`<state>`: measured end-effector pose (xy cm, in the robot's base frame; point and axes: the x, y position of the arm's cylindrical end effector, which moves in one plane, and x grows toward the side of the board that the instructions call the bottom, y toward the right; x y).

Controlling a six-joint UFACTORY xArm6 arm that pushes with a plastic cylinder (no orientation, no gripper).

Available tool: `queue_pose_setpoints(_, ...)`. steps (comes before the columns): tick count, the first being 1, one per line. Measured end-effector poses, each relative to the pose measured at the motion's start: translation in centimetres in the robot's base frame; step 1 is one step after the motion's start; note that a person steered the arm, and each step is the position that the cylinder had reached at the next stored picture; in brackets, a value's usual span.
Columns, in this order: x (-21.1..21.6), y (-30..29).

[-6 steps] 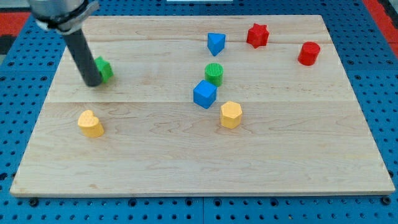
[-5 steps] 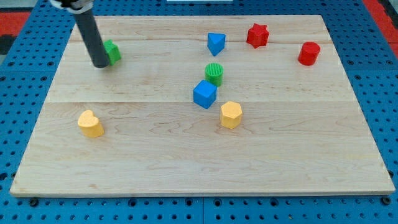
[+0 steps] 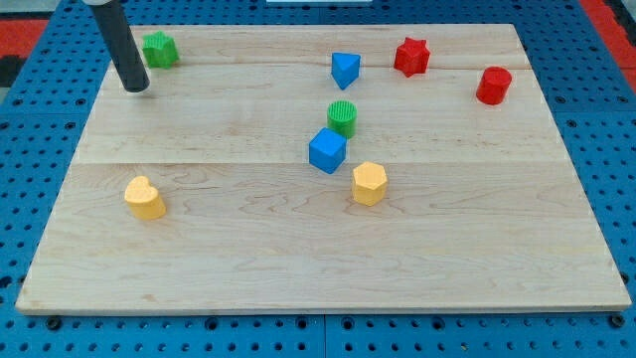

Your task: Place the blue triangle horizontally right to the green star

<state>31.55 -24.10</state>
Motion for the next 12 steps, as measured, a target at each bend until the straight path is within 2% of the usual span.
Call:
queue_pose_setpoints(1, 0.0, 2.5)
queue_pose_setpoints(3, 1.2, 16.2)
queue_pose_setpoints(4, 1.2, 19.0)
queue_pose_setpoints(7, 1.3, 19.1)
queue_pose_setpoints(8, 1.3, 20.8)
queue_pose_setpoints(9, 1.3, 26.6)
queue_pose_setpoints(10, 0.4, 30.0)
queue_pose_setpoints(12, -1.7, 29.8)
